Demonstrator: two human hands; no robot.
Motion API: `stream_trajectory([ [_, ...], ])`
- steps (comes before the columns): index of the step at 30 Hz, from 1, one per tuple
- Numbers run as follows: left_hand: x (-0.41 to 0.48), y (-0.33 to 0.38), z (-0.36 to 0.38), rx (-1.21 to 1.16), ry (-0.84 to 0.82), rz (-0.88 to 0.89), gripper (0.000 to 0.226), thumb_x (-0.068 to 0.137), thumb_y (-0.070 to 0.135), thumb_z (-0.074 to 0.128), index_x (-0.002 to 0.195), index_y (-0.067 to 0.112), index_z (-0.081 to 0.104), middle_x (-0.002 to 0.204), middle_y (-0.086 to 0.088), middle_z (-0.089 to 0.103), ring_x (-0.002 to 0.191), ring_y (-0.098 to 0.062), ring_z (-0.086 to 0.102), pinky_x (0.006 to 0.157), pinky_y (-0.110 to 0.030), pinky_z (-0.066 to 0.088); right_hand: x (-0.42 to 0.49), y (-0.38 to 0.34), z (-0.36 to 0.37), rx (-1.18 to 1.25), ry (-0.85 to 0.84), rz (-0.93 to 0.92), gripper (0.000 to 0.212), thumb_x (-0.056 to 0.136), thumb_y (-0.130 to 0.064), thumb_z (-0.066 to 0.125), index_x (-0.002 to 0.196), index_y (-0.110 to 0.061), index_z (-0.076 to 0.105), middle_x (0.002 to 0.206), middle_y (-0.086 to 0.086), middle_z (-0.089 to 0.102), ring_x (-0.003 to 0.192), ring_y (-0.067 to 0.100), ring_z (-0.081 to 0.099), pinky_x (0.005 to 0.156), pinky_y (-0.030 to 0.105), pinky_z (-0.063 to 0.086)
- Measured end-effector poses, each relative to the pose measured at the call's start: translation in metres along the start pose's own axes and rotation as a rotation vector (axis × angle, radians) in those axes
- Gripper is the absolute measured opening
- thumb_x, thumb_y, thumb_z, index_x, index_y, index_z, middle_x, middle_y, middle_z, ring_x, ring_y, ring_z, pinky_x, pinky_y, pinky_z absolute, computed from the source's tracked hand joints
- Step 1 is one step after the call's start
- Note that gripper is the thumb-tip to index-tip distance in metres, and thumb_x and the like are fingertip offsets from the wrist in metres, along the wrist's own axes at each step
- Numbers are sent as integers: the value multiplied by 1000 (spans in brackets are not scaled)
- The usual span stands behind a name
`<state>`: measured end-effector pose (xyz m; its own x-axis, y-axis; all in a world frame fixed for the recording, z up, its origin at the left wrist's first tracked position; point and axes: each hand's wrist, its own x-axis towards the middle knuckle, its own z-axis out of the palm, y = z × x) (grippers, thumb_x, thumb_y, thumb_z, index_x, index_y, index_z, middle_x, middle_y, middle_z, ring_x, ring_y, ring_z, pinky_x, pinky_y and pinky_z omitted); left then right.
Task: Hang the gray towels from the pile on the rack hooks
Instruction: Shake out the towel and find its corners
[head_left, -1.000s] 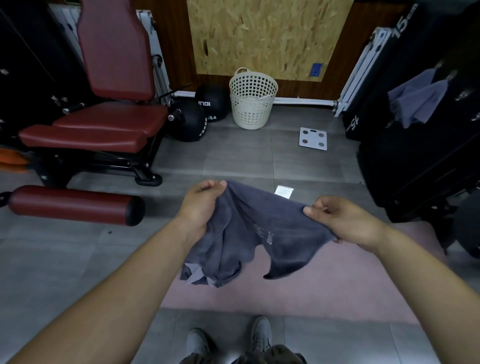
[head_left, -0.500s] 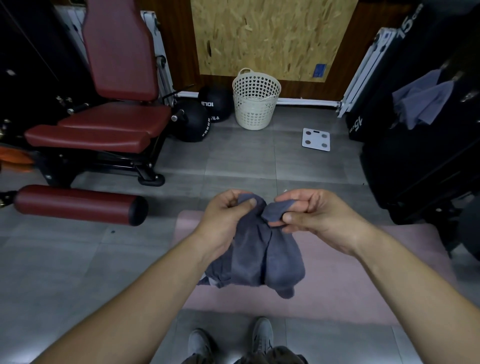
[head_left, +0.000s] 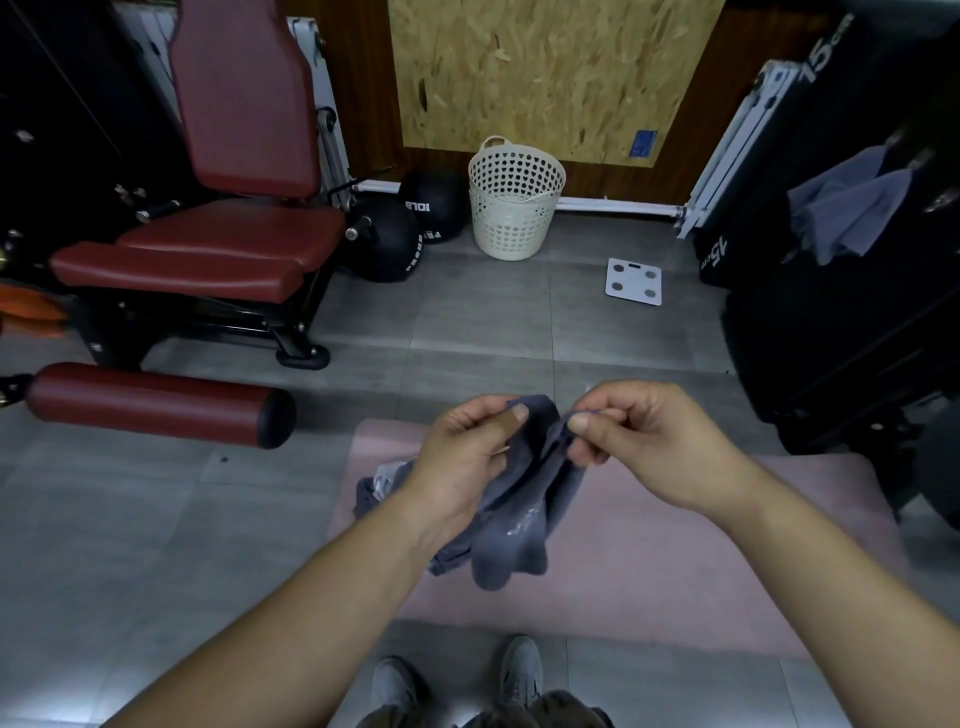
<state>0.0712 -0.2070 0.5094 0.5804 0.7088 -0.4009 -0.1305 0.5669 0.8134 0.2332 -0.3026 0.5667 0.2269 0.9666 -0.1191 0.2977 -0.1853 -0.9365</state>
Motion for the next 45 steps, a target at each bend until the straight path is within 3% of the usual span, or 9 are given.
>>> stream_trajectory([
  [4,-2,0,-2,-43,-52,7,27,97,6,58,120,-7,65,120,-30,66,118,-40,63,108,-47,46,4,2,1,-270,137,-161,20,89,-18,74,78,-35,71,95,-6,64,97,7,57,91,14,40],
  [8,-5,2,-3,-77,-62,7,22,97,4,57,114,-5,68,118,-29,68,117,-43,62,107,-48,47,10,-2,11,-27,35,-103,19,93,-6,66,80,-19,72,76,-9,69,73,1,60,73,17,47],
  [14,-9,4,1,-83,-25,80,20,98,1,54,111,-4,69,115,-29,68,118,-44,61,109,-48,45,15,-5,24,275,13,-36,16,94,4,60,95,-5,73,91,14,77,83,15,71,78,22,56],
  [17,-15,7,6,-161,-45,94,22,99,0,50,113,-7,66,112,-26,69,112,-36,65,103,-39,51,15,-5,28,404,95,23,13,93,4,61,92,-4,71,81,11,75,75,16,69,72,22,56],
  [21,-22,6,12,-293,-95,66,28,99,0,48,121,-14,59,118,-31,67,116,-38,65,98,-37,55,18,-3,36,380,223,47,6,90,-2,69,85,-4,67,74,31,63,69,29,59,65,34,51],
  [26,-26,7,21,-311,-92,62,34,90,1,59,119,-15,59,116,-29,68,109,-32,69,97,-35,56,21,-1,39,363,306,89,17,88,-5,73,76,-10,62,62,8,57,57,19,49,51,23,43],
  [34,-17,11,14,-141,-20,43,24,98,3,54,114,-13,63,118,-34,64,111,-38,65,107,-43,49,19,2,15,286,3,95,18,83,-25,73,80,-10,64,68,6,64,63,14,55,57,17,45],
  [40,-4,34,17,66,1,163,34,102,7,50,81,18,74,85,-9,74,84,-19,69,85,-33,56,29,15,-3,55,-200,102,51,76,-47,77,76,-2,54,68,8,51,65,20,41,55,29,32],
  [45,17,70,3,-54,88,292,21,103,5,45,90,11,61,73,-2,70,68,-13,66,71,-26,56,28,42,0,62,-333,219,45,78,-42,78,92,-1,65,83,4,68,79,17,62,72,34,48],
])
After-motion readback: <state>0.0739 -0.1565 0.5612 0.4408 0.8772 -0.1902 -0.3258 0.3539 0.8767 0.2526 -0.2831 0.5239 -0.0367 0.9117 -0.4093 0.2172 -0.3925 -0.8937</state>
